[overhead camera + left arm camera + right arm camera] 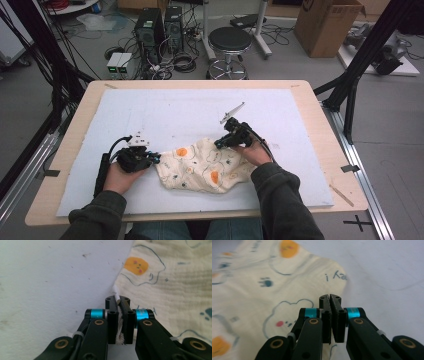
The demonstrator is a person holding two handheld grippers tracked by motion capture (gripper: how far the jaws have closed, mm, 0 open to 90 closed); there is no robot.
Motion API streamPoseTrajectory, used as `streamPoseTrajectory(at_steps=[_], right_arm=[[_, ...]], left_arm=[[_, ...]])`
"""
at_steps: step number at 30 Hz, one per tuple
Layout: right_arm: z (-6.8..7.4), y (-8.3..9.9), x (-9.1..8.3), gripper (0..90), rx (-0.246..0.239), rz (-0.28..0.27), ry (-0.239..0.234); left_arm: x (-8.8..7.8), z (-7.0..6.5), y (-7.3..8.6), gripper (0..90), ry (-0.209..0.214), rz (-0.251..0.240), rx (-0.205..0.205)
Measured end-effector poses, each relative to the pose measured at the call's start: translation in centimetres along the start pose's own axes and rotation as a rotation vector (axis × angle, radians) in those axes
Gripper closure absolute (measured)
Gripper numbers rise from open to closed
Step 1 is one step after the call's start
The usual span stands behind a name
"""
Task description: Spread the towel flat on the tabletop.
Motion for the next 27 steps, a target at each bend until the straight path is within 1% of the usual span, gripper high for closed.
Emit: streamPoseTrajectory(at_steps=[1,2,3,4,5,6,7,8,9,10,11,13,14,15,16,17,18,19,21,22,24,25,26,27], right_arm=[[0.8,-0.1,-0.1,87.4,0.001,-0.003,-0.047],[1.8,-0.1,-0.1,84.4,0.001,-0.001,-0.118],[2.5,-0.1,0.0,79.4,-0.02,0.012,-0.135],[2.8,-0.2,0.1,73.3,-0.046,0.009,-0.138],[2.8,-0.5,0.2,70.3,-0.045,-0.007,-0.125],[2.6,-0.7,0.2,67.7,-0.034,-0.021,-0.112],[1.9,-1.0,0.4,66.3,-0.017,-0.045,-0.078],[1.2,-1.2,0.6,63.8,-0.004,-0.054,-0.043],[0.6,-1.4,0.9,60.7,-0.003,-0.061,-0.009],[0.3,-1.4,1.2,57.7,0.011,-0.064,0.002],[0.2,-1.4,1.6,56.6,0.02,-0.059,0.008],[0.1,-1.2,2.4,57.4,0.016,-0.038,-0.001],[0.3,-1.0,2.8,61.5,0.017,-0.019,-0.009],[0.3,-0.7,3.0,70.5,0.006,0.005,-0.012],[0.4,-0.4,3.2,81.3,-0.002,0.025,-0.024],[0.4,-0.3,3.2,86.9,-0.008,0.031,-0.032],[0.3,-0.4,3.0,87.5,0.001,0.028,-0.023],[0.0,-0.5,2.6,87.8,0.006,0.022,-0.009],[-0.5,-1.1,1.6,88.1,-0.012,-0.005,0.04],[-0.7,-1.6,0.9,88.1,-0.011,-0.019,0.065],[-1.0,-2.9,-0.4,88.1,-0.041,-0.078,0.119],[-1.1,-3.5,-1.0,88.1,-0.061,-0.096,0.151],[-1.1,-4.0,-1.4,88.0,-0.079,-0.112,0.165],[-0.8,-4.3,-1.6,87.9,-0.094,-0.118,0.164]], left_arm=[[-0.1,0.2,-0.1,85.7,-0.005,-0.008,-0.014],[-0.2,0.4,-0.1,85.7,-0.01,-0.012,-0.024],[-0.3,0.6,-0.1,85.7,-0.016,-0.012,-0.022],[-0.4,0.7,-0.1,85.7,-0.019,-0.016,-0.027],[-0.5,0.8,-0.1,85.7,-0.021,-0.014,-0.027],[-0.5,0.7,-0.1,85.7,-0.017,-0.021,-0.03],[-0.5,0.7,-0.1,85.7,-0.018,-0.022,-0.03],[-0.6,0.7,-0.1,85.7,-0.015,-0.021,-0.029],[-0.6,0.6,-0.1,85.6,-0.011,-0.02,-0.023],[-0.6,0.5,-0.1,85.6,-0.005,-0.02,-0.025],[-0.7,0.5,-0.1,85.6,0.0,-0.016,-0.023],[-0.7,0.3,-0.1,85.6,0.005,-0.022,-0.022],[-0.8,0.3,-0.1,85.6,0.008,-0.021,-0.018],[-0.8,0.2,-0.2,85.6,0.009,-0.027,-0.024],[-0.8,0.2,-0.3,85.6,0.009,-0.032,-0.025],[-0.9,0.2,-0.4,85.6,0.014,-0.035,-0.023],[-0.8,0.1,-0.5,85.6,0.013,-0.044,-0.031],[-0.8,0.2,-0.7,85.6,0.014,-0.044,-0.027],[-0.6,0.1,-1.1,85.6,0.012,-0.058,-0.034],[-0.5,0.2,-1.3,85.6,0.01,-0.064,-0.03],[-0.4,0.2,-2.0,85.6,0.012,-0.083,-0.036],[-0.3,0.1,-2.2,85.6,0.014,-0.092,-0.043],[-0.3,0.0,-2.3,85.6,0.015,-0.094,-0.044],[-0.3,0.0,-2.3,85.6,0.019,-0.089,-0.039]])
Point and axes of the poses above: each handheld gripper's, and its own axes: x roughly forward along the jaws, y roughly out of its underside, z roughly to its left, the point moved 10 cm from there along x, roughly forward along the jaws, and after that the axes turned 14 degrees about -z, right-handed, at the moved point
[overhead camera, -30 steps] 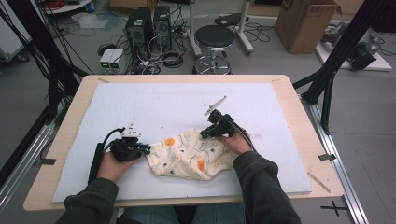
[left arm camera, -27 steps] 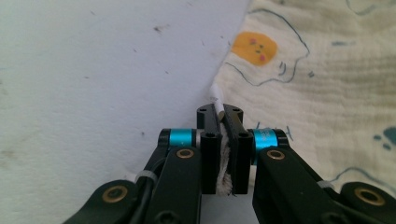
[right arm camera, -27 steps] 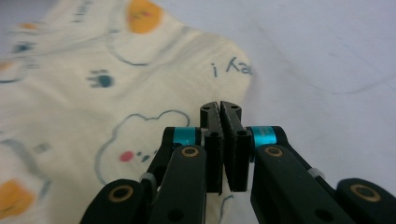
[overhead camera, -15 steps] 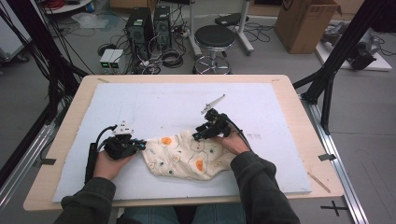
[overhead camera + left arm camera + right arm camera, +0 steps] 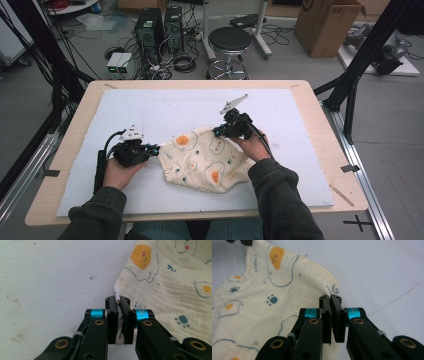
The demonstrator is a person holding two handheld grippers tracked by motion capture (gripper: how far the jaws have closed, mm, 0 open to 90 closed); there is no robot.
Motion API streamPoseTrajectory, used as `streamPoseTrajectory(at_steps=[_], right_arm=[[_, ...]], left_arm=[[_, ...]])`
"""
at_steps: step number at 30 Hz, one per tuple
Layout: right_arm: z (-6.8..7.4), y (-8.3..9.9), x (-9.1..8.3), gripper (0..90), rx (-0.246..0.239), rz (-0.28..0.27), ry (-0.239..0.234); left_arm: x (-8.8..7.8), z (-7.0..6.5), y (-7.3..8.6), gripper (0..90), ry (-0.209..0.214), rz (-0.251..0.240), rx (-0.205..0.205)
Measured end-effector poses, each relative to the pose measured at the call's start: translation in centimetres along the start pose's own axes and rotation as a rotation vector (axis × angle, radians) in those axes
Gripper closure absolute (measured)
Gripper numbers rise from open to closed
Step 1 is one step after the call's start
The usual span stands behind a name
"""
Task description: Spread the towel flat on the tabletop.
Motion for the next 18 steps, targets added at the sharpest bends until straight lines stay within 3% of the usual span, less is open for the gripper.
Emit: streamPoseTrajectory(at_steps=[2,5,8,12,14,16,18], right_arm=[[0.5,-0.1,0.1,87.6,-0.025,0.011,-0.005],[2.6,1.3,1.3,87.2,-0.057,0.095,-0.069],[4.8,3.0,2.6,85.0,-0.059,0.165,-0.16],[7.0,4.8,3.1,72.1,-0.04,0.234,-0.268],[7.4,4.7,2.8,66.9,-0.029,0.23,-0.301],[7.1,3.7,2.1,65.7,-0.008,0.165,-0.314],[5.9,2.9,1.5,66.2,0.012,0.116,-0.272]], left_arm=[[-0.2,-0.3,0.2,85.6,0.008,0.009,-0.002],[-1.0,-0.7,0.9,85.5,0.018,0.016,-0.001],[-1.7,-0.9,1.4,85.5,0.021,0.026,0.001],[-2.1,-1.0,1.8,85.5,0.023,0.021,-0.007],[-2.2,-1.0,2.0,85.5,0.023,0.023,-0.009],[-2.2,-0.9,2.1,85.5,0.021,0.021,-0.008],[-2.2,-0.9,2.1,85.4,0.02,0.02,-0.01]])
Point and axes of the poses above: each handheld gripper's, and its own axes: x roughly forward along the jaws, y roughly out of its underside, z roughly to its left, the point moved 10 cm from there along x, roughly forward along the jaws, and after that the axes turned 14 degrees about -z, right-handed, at the moved point
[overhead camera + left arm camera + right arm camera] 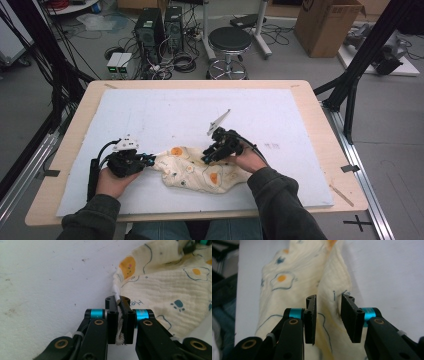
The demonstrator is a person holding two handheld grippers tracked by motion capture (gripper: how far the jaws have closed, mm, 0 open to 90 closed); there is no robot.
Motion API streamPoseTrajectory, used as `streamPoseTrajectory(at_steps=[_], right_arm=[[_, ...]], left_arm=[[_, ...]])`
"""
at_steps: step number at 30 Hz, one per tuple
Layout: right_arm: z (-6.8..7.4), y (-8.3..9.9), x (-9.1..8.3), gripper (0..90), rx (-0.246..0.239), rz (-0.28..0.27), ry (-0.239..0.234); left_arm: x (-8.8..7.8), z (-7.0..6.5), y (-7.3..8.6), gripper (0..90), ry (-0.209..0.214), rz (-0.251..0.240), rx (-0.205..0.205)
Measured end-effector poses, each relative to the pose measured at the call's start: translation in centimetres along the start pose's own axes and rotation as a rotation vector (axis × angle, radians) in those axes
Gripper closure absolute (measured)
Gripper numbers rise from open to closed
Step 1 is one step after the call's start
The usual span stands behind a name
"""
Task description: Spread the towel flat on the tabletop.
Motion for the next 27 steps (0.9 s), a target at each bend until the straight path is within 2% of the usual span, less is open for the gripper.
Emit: streamPoseTrajectory(at_steps=[5,7,9,11,12,14,15,16,17,20,21,22,23,24,26,27], right_arm=[[-3.1,-1.0,-1.3,69.2,0.072,-0.097,0.112],[-4.2,-1.0,-1.4,71.3,0.094,-0.115,0.156],[-5.3,-0.7,-1.3,71.4,0.094,-0.1,0.21],[-6.0,-0.6,-1.3,69.1,0.122,-0.118,0.221],[-6.4,-0.5,-1.2,65.1,0.123,-0.115,0.236],[-6.5,-0.1,-0.7,56.7,0.133,-0.103,0.207],[-6.6,0.2,-0.4,53.7,0.133,-0.082,0.215],[-6.6,0.5,-0.2,52.9,0.135,-0.061,0.212],[-6.5,0.7,0.2,54.1,0.137,-0.05,0.186],[-5.4,1.3,0.7,85.6,0.143,-0.011,0.082],[-5.1,1.3,0.7,86.3,0.133,-0.002,0.057],[-5.1,1.1,0.6,86.4,0.111,-0.004,0.069],[-5.1,0.8,0.3,86.4,0.102,-0.008,0.104],[-5.4,0.3,-0.3,86.4,0.081,-0.033,0.149],[-5.8,-1.0,-1.5,86.0,0.043,-0.104,0.209],[-6.0,-1.8,-2.4,85.9,0.005,-0.141,0.261]], left_arm=[[0.0,0.2,0.1,85.4,-0.002,0.005,0.0],[0.1,0.3,0.1,85.4,-0.004,0.005,-0.001],[0.2,0.3,0.1,85.4,-0.001,0.005,-0.002],[0.2,0.3,0.2,85.4,-0.001,0.01,0.002],[0.1,0.3,0.2,85.4,-0.001,0.012,0.003],[0.2,0.4,0.2,85.4,0.0,0.008,-0.001],[0.1,0.4,0.2,85.4,0.001,0.01,0.0],[0.2,0.4,0.2,85.4,0.001,0.008,-0.006],[0.2,0.4,0.2,85.4,0.002,0.008,-0.005],[0.2,0.4,0.1,85.4,0.002,0.007,-0.004],[0.2,0.4,0.1,85.4,0.002,0.004,-0.007],[0.2,0.4,0.1,85.4,0.001,0.002,-0.005],[0.3,0.5,0.0,85.4,-0.005,0.002,-0.008],[0.3,0.7,-0.1,85.3,-0.008,-0.002,-0.011],[0.3,0.8,-0.4,85.2,-0.013,-0.012,-0.019],[0.4,0.8,-0.6,85.2,-0.011,-0.019,-0.02]])
Point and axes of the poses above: each handheld gripper's, and its own axes: x roughly forward along the jaws, y roughly out of its underside, z roughly to its left, the point moved 10 cm from there along x, roughly forward along the jaws, and after that the axes turned 14 degrees about -z, right-handed, at the moved point
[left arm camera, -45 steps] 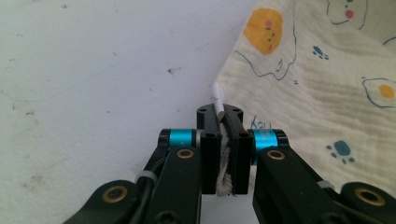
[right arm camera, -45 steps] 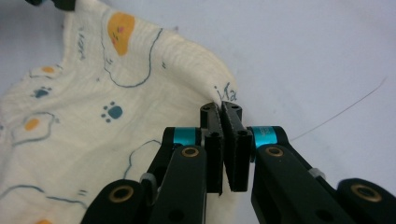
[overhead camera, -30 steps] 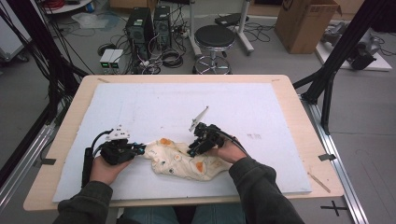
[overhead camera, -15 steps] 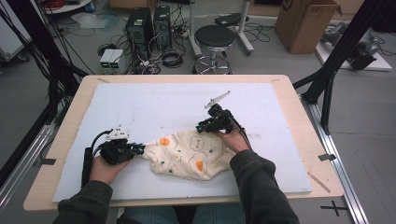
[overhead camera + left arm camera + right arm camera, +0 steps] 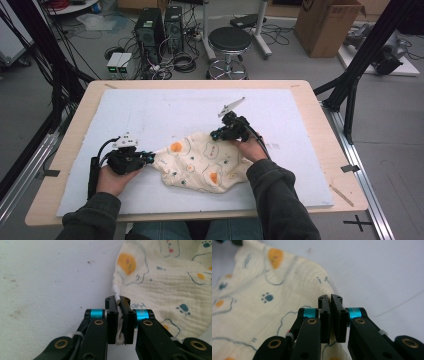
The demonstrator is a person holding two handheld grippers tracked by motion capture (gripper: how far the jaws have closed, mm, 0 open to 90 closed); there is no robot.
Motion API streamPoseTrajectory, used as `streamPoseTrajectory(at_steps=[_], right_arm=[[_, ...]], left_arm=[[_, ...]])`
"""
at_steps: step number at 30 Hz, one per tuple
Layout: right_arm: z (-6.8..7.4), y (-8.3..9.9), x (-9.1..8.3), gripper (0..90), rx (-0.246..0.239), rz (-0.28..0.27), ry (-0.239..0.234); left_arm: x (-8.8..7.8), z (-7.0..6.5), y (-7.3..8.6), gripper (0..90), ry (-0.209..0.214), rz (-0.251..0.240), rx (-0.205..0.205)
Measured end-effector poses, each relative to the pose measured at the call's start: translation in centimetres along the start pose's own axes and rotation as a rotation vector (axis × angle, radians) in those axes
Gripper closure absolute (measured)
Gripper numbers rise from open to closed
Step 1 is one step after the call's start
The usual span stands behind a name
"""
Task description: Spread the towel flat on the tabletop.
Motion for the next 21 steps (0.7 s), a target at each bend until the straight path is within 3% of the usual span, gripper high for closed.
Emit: streamPoseTrajectory(at_steps=[3,5,6,8,11,13,15,17,21], right_arm=[[0.3,-1.1,-1.0,85.3,-0.083,-0.037,0.04],[1.1,-0.5,-0.8,84.4,-0.128,-0.001,0.025],[1.9,0.2,-0.4,83.5,-0.159,0.044,0.009],[3.3,1.7,0.2,81.4,-0.176,0.102,-0.033],[5.0,4.1,0.7,71.7,-0.142,0.216,-0.116],[6.2,5.0,0.6,65.1,-0.115,0.264,-0.174],[6.7,4.9,0.5,59.7,-0.119,0.243,-0.185],[6.9,4.9,0.1,55.0,-0.059,0.236,-0.219],[5.9,3.4,-1.1,54.7,0.001,0.133,-0.21]], left_arm=[[0.0,-0.1,-0.1,85.2,0.003,0.0,-0.001],[-0.1,-0.5,0.1,85.2,0.013,0.013,0.007],[-0.1,-0.7,0.1,85.2,0.019,0.016,0.011],[-0.3,-1.0,0.2,85.2,0.025,0.016,0.014],[-0.5,-1.2,0.2,85.2,0.028,0.012,0.019],[-0.6,-1.2,0.2,85.2,0.025,0.007,0.011],[-0.7,-1.1,0.3,85.2,0.024,0.009,0.013],[-0.7,-1.1,0.4,85.2,0.024,0.01,0.012],[-0.6,-1.0,0.5,85.2,0.022,0.015,0.014]])
Point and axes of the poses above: each handheld gripper's, and its own axes: x roughly forward along the jaws, y roughly out of its underside, z roughly to its left, the point moved 10 cm from there along x, roughly forward along the jaws, and after that the axes turned 14 degrees about -z, right-handed, at the moved point
